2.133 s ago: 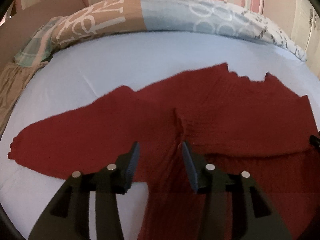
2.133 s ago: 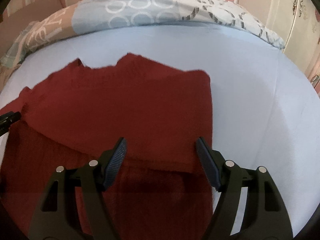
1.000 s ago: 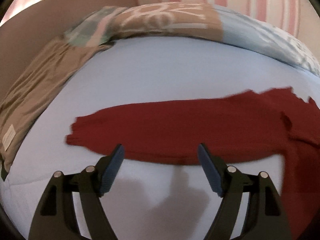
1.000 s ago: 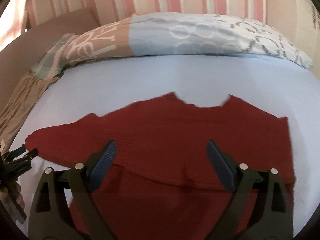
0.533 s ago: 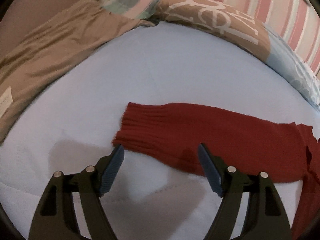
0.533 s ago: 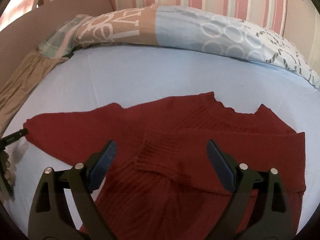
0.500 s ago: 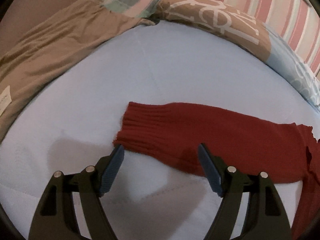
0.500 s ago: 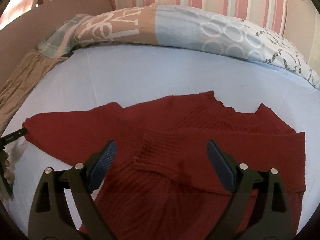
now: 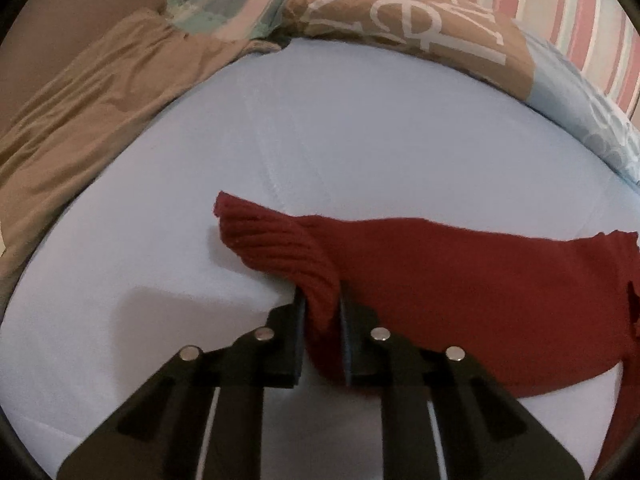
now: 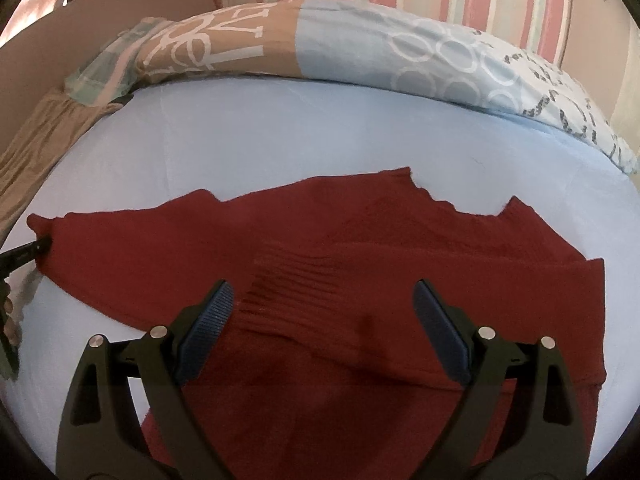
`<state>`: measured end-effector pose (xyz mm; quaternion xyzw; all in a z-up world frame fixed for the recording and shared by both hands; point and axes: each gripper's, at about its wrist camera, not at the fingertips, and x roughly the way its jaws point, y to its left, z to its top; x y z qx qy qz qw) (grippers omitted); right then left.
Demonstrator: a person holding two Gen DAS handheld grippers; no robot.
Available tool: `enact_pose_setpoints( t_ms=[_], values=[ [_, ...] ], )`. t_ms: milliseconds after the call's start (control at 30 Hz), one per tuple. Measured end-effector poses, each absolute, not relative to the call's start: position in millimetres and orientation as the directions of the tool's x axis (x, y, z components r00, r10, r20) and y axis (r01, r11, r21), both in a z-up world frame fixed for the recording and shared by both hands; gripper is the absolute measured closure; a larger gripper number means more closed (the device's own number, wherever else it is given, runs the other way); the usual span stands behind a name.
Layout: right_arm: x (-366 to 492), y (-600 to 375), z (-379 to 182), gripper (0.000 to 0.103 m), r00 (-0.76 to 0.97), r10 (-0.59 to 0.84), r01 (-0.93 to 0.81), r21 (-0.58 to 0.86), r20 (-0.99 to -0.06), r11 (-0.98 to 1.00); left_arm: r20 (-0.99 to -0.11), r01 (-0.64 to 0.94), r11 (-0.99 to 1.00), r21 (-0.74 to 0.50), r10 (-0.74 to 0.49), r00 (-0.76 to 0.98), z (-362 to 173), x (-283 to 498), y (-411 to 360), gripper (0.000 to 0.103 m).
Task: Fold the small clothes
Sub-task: 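Fold the held sleeve across the sweater body and release it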
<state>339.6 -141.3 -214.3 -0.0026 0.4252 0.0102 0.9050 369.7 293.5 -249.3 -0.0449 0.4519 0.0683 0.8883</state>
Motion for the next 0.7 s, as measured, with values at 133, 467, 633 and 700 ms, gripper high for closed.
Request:
enact_pose_setpoints(
  t_ms=[133, 467, 633, 700],
  values=[
    [338, -155, -214, 0.013, 0.64, 0.018, -0.008, 0.017, -0.768, 1.0, -0.776, -0.109, 0.993, -0.046, 0.033, 0.63, -226, 363, 270, 0.09],
    [330, -216, -208, 0.015, 0.645, 0.007, 0.057, 0.058, -0.764, 0.997, -0.719, 0.141, 0.983, -0.119, -0.184, 0.67, -174, 337, 127, 0.09],
    [316, -260, -204, 0.016, 0.651, -0.028, 0.089, 0.039, -0.759, 0.995, -0.73, 0.246, 0.962, -0.121, -0.254, 0.634, -179, 331, 36, 0.09],
    [310, -279, -203, 0.016, 0.651, -0.044, 0.106, 0.033, -0.757, 0.994, -0.735, 0.295, 0.947, -0.126, -0.289, 0.613, -184, 327, 1, 0.09]
  ],
)
